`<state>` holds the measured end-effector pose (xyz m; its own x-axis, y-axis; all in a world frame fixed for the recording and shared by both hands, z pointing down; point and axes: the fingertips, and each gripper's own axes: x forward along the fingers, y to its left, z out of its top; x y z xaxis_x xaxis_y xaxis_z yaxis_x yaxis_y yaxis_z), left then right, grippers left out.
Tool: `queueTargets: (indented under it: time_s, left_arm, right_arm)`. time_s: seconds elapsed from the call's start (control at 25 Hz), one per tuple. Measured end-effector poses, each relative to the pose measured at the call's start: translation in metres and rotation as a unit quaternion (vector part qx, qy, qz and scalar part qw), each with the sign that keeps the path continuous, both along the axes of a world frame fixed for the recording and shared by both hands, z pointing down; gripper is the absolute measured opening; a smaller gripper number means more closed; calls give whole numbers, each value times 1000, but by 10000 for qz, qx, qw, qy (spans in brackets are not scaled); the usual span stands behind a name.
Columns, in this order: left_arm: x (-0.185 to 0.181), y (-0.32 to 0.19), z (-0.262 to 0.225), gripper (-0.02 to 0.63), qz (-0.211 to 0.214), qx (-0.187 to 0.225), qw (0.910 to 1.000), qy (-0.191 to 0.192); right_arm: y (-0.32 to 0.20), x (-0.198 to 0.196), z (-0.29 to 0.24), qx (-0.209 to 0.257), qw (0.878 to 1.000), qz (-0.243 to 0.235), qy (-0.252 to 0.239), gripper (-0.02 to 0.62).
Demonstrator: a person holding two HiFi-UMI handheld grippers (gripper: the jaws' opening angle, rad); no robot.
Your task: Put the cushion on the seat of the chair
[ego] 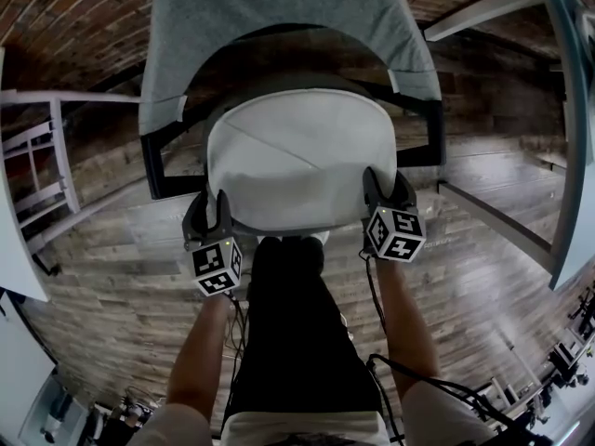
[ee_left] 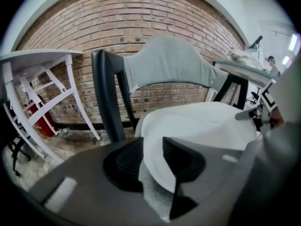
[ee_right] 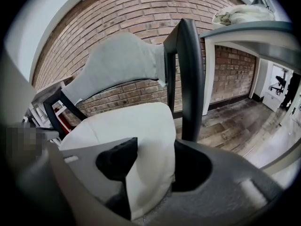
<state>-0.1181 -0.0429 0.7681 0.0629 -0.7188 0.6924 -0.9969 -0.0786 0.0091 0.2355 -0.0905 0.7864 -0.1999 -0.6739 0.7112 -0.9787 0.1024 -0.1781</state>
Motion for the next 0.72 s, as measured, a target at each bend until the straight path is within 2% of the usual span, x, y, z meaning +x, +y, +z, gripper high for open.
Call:
queueTargets:
  time_s: [0.4,0.56,0.72]
  left_arm:
    - [-7,7,-9,121,97,33,9999,35]
    - [-6,4,-21,121,149,92,9998,67]
    - [1,-1,-53,121,233,151,9995,135]
  right_arm:
    - [-1,17,-16,312,9973,527,395,241]
    - [2,12,-28,319,9979,490,295,241]
    - [10,-8,-63,343,9988,315,138,241]
